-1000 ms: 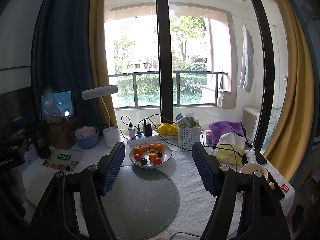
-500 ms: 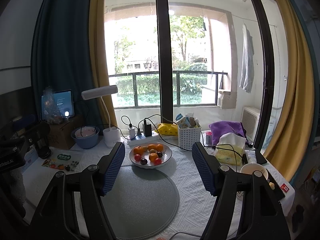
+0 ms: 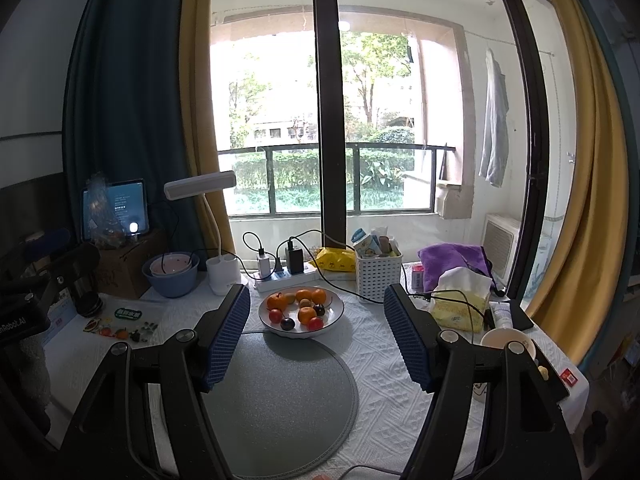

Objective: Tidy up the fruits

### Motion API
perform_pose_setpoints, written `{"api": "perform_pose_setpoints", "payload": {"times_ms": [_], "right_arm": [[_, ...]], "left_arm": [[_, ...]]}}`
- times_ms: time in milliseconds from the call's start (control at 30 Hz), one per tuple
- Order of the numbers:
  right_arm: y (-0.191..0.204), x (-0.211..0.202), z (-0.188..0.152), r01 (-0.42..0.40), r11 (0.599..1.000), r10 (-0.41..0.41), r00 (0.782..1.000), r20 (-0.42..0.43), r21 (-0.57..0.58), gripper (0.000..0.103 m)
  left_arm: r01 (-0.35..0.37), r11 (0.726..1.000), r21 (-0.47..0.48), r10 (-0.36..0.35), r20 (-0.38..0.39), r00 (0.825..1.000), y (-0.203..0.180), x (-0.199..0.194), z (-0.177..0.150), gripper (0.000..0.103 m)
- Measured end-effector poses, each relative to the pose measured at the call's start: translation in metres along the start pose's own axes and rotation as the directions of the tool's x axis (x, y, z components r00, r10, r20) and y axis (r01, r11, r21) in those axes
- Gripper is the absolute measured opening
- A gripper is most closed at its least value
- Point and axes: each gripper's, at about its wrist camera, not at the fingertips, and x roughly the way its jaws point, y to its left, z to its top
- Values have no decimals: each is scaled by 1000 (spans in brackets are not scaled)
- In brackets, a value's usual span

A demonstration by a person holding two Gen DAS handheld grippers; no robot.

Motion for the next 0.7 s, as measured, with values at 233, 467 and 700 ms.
{"api": "perform_pose_setpoints", "payload": {"times_ms": [233, 467, 700], "right_arm": [[0, 0, 0, -1, 1000, 1, 1000, 0, 0, 73], [0, 0, 0, 0, 1000, 0, 1000, 0, 0, 73], [0, 0, 0, -1, 1000, 1, 1000, 0, 1, 73]], "left_arm": [[1, 1000, 0, -1, 1, 1000, 0, -2, 1, 95], [4, 1000, 2, -4, 1, 1000, 0, -3, 1, 95], [12, 1000, 6, -12, -6, 1000, -2, -2, 2, 95]]}}
